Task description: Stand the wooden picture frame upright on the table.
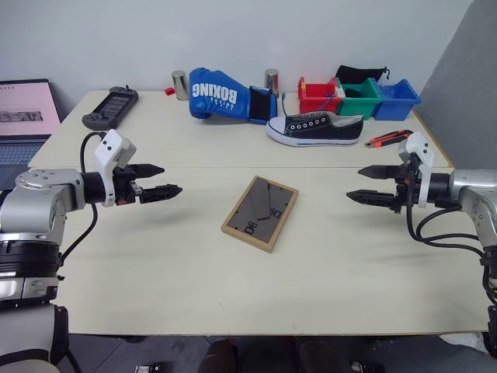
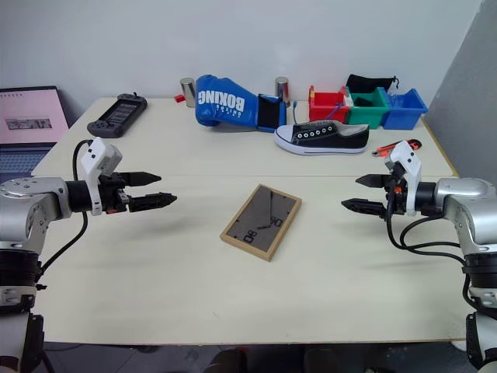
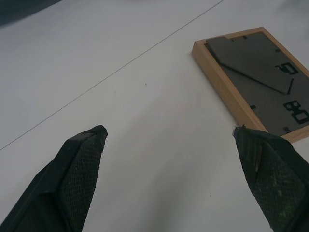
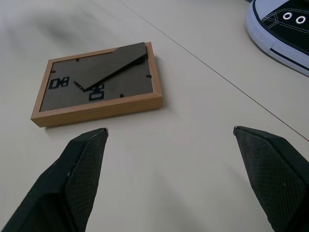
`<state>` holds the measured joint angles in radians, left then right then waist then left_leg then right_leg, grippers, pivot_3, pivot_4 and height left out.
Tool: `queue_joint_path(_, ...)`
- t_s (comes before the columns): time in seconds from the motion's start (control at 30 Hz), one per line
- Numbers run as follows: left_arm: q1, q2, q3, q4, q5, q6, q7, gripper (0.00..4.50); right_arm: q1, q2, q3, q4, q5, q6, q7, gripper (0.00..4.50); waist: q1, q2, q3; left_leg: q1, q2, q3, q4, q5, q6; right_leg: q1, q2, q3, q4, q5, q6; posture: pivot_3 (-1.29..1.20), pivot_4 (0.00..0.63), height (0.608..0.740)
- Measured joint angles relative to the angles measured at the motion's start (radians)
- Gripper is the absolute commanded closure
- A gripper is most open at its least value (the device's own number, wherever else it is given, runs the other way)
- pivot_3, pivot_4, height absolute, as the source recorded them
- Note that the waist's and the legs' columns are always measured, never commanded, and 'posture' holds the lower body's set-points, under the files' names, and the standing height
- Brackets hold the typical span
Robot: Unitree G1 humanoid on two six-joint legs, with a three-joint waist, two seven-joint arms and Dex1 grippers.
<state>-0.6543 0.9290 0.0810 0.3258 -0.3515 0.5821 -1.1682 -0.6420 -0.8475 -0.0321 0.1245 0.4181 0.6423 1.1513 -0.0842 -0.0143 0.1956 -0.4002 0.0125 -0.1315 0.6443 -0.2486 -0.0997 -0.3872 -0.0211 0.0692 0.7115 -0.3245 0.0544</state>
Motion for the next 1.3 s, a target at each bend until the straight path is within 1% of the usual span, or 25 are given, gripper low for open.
queue_joint_path(0.07, 0.000, -0.013, 0.000, 0.000, -0.001, 0.002, 0.000, 0.00, 0.000, 0.011, 0.000, 0.000, 0.000, 0.000, -0.007, 0.63, 0.000, 0.000, 0.000, 0.000, 0.000, 0.000, 0.000, 0.000, 0.000, 0.000, 0.000, 0.000, 0.000, 0.000, 0.000, 0.00, 0.150, 0.740)
queue_joint_path(0.13, 0.000, -0.024, 0.000, 0.000, -0.001, 0.003, 0.000, 0.39, 0.005, 0.020, 0.000, -0.004, 0.000, 0.000, -0.015, 1.20, 0.000, 0.000, 0.000, 0.000, 0.000, 0.000, 0.000, 0.000, 0.000, 0.000, 0.000, 0.000, 0.000, 0.000, 0.000, 0.00, 0.150, 0.740)
queue_joint_path(0.2, 0.000, -0.030, 0.000, 0.000, -0.002, 0.003, 0.001, 0.71, 0.013, 0.026, 0.000, -0.013, 0.000, 0.002, -0.019, 1.62, 0.000, 0.000, 0.000, 0.000, 0.000, 0.000, 0.000, 0.000, 0.000, 0.000, 0.000, 0.000, 0.000, 0.000, 0.000, 0.00, 0.150, 0.740)
queue_joint_path(0.23, 0.000, -0.035, 0.000, 0.001, -0.002, 0.002, 0.001, 0.98, 0.018, 0.029, 0.000, -0.020, 0.000, 0.003, -0.022, 1.91, 0.000, 0.000, 0.000, 0.000, 0.000, 0.000, 0.000, 0.000, 0.000, 0.000, 0.000, 0.000, 0.000, 0.000, 0.000, 0.00, 0.150, 0.740)
queue_joint_path(0.3, -0.001, -0.046, 0.000, 0.005, -0.001, 0.000, 0.002, 1.37, 0.035, 0.038, 0.000, -0.039, 0.001, 0.008, -0.028, 2.33, 0.000, 0.000, 0.000, 0.000, 0.000, 0.000, 0.000, 0.000, 0.000, 0.000, 0.000, 0.000, 0.000, 0.000, 0.000, 0.00, 0.150, 0.740)
queue_joint_path(0.4, -0.007, -0.080, -0.016, 0.026, 0.013, -0.027, 0.004, 2.10, 0.057, 0.064, 0.013, -0.064, -0.002, 0.016, -0.051, 3.15, 0.000, 0.000, 0.000, 0.000, 0.000, 0.000, 0.001, 0.000, 0.000, 0.000, 0.000, 0.000, 0.001, 0.000, 0.000, 0.00, 0.150, 0.740)
queue_joint_path(0.43, -0.009, -0.095, -0.027, 0.032, 0.023, -0.043, 0.007, 2.25, 0.066, 0.076, 0.021, -0.074, -0.003, 0.017, -0.061, 3.33, 0.000, 0.000, 0.000, 0.000, 0.000, 0.000, 0.001, 0.000, 0.000, 0.000, 0.000, 0.000, 0.001, 0.000, 0.000, 0.00, 0.150, 0.740)
queue_joint_path(0.57, -0.030, -0.178, -0.078, 0.104, 0.079, -0.133, 0.039, 3.23, 0.079, 0.139, 0.059, -0.079, -0.036, 0.011, -0.128, 4.40, 0.001, 0.000, 0.000, 0.000, 0.000, 0.000, 0.001, 0.000, 0.000, 0.000, 0.000, 0.000, 0.001, 0.000, 0.000, 0.00, 0.150, 0.740)
queue_joint_path(0.6, -0.039, -0.203, -0.088, 0.128, 0.093, -0.161, 0.049, 3.42, 0.080, 0.159, 0.068, -0.075, -0.050, 0.003, -0.151, 4.50, 0.001, 0.000, 0.000, 0.000, 0.000, 0.000, 0.001, 0.000, 0.000, 0.000, 0.000, 0.000, 0.001, 0.000, 0.000, 0.00, 0.150, 0.740)
queue_joint_path(0.77, -0.086, -0.306, -0.135, 0.233, 0.147, -0.266, 0.087, 4.33, 0.080, 0.203, 0.126, -0.019, -0.132, -0.048, -0.219, 4.50, 0.000, 0.000, 0.000, -0.001, -0.001, 0.000, 0.001, 0.000, 0.000, 0.000, 0.000, 0.000, 0.001, 0.000, 0.000, 0.00, 0.150, 0.740)
queue_joint_path(0.8, -0.096, -0.322, -0.137, 0.253, 0.155, -0.278, 0.088, 4.43, 0.076, 0.215, 0.132, -0.003, -0.147, -0.056, -0.233, 4.50, -0.001, 0.000, 0.000, 0.000, -0.001, 0.000, 0.001, 0.000, 0.000, 0.000, 0.000, 0.000, 0.001, 0.000, 0.000, 0.00, 0.150, 0.740)
queue_joint_path(0.97, -0.105, -0.356, -0.170, 0.278, 0.178, -0.318, 0.064, 4.43, 0.045, 0.292, 0.171, 0.064, -0.214, -0.088, -0.310, 4.50, -0.009, 0.000, 0.000, 0.000, 0.000, 0.000, 0.001, 0.000, 0.000, -0.001, 0.000, 0.000, 0.002, 0.000, 0.000, 0.00, 0.150, 0.740)
queue_joint_path(1.17, -0.066, -0.358, -0.202, 0.263, 0.197, -0.325, 0.028, 4.43, 0.014, 0.366, 0.209, 0.123, -0.278, -0.130, -0.370, 4.50, -0.006, 0.000, 0.000, 0.000, -0.001, -0.001, 0.001, 0.000, 0.000, -0.001, 0.000, 0.000, 0.002, 0.000, 0.000, 0.00, 0.150, 0.740)
queue_joint_path(1.3, -0.042, -0.354, -0.205, 0.244, 0.202, -0.319, 0.021, 4.43, -0.028, 0.420, 0.215, 0.207, -0.308, -0.159, -0.398, 4.50, -0.005, 0.000, 0.000, 0.000, -0.001, -0.001, 0.001, 0.000, 0.000, 0.000, 0.000, 0.000, 0.002, 0.000, 0.000, 0.00, 0.150, 0.740)
